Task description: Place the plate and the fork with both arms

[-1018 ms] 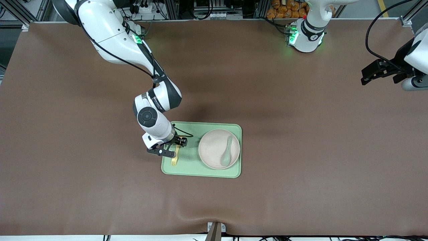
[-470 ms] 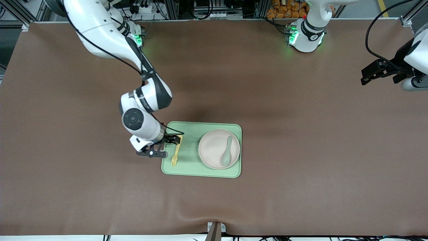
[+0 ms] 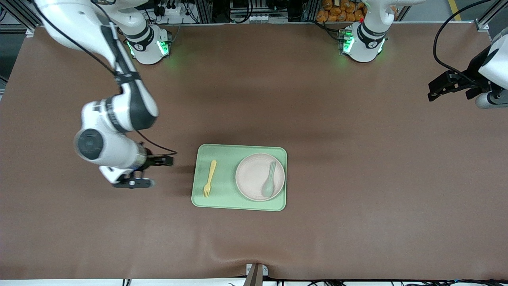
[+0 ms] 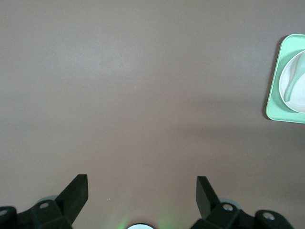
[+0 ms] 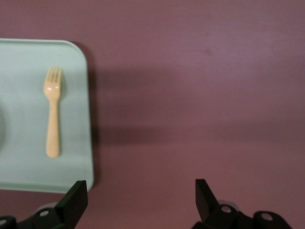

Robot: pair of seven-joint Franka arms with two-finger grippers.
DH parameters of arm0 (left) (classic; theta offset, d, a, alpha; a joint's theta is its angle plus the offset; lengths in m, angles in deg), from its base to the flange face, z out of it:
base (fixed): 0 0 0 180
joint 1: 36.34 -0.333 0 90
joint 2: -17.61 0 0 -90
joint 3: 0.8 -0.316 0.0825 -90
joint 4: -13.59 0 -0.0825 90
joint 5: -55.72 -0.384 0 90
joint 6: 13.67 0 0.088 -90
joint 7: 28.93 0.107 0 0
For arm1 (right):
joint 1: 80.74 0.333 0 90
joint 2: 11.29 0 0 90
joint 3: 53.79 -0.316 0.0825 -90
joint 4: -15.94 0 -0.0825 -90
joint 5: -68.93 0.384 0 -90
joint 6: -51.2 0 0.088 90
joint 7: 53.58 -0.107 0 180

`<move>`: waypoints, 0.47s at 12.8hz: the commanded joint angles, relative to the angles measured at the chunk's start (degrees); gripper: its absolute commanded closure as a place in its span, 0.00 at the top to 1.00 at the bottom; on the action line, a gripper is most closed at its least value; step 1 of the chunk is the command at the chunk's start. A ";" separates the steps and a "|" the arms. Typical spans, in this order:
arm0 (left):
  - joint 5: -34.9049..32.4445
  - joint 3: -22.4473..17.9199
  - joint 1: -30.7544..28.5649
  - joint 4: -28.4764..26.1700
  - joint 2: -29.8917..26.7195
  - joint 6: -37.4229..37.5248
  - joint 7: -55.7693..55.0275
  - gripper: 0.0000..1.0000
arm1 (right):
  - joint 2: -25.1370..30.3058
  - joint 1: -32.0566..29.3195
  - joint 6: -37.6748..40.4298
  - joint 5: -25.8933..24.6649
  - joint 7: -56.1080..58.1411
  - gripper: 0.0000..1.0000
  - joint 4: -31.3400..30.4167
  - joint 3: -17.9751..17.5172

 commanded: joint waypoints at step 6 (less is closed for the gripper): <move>-1.40 0.12 0.20 0.50 0.12 0.06 0.55 1.00 | 19.74 -7.14 14.47 -0.28 10.25 1.00 -1.44 3.63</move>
